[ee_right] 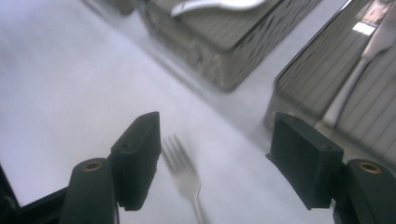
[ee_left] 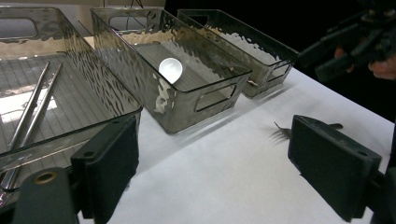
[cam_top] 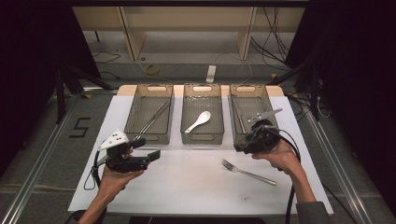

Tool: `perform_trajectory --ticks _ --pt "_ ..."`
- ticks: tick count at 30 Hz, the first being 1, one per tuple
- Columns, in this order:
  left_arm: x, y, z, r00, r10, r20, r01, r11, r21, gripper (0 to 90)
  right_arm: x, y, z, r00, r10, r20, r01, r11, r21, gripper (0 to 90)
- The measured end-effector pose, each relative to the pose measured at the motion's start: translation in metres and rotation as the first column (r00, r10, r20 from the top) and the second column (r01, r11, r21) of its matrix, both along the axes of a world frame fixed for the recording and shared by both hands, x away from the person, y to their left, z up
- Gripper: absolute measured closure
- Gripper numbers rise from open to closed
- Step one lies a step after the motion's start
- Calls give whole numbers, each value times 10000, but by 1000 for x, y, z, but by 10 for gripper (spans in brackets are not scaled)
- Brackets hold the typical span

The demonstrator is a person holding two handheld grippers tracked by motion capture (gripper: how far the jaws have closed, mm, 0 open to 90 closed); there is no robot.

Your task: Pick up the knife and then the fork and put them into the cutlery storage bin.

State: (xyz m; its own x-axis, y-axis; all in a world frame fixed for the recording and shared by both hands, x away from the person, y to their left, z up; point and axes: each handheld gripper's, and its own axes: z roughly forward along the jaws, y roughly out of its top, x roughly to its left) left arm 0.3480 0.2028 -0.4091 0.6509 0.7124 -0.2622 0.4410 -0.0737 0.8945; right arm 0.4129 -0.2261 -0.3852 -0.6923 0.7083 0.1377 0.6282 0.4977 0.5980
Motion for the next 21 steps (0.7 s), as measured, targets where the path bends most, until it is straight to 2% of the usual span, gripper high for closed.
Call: perform_trajectory --ticks 5,9,12,16,21 --pt "-1 -1 1 10000 -57 81 57 10000 80 156 -11 2 -16 9994 92 -338 -118 9969 -772 345" --pt "-1 -1 0 10000 -40 85 39 9999 102 156 -16 1 -27 9981 66 -619 -162 9877 -1557 360" --pt "-1 0 0 9999 -60 88 59 9999 98 156 -18 -3 -34 9968 -6 -799 -149 9811 -1931 388" --pt "-1 -1 1 9999 -76 95 75 9999 110 156 -19 -7 -40 9955 -174 -937 -37 9754 -2203 419" --pt "-1 -1 0 9999 -118 98 116 9998 190 156 -22 -8 -47 9917 -62 -1281 -257 9690 -2458 466"
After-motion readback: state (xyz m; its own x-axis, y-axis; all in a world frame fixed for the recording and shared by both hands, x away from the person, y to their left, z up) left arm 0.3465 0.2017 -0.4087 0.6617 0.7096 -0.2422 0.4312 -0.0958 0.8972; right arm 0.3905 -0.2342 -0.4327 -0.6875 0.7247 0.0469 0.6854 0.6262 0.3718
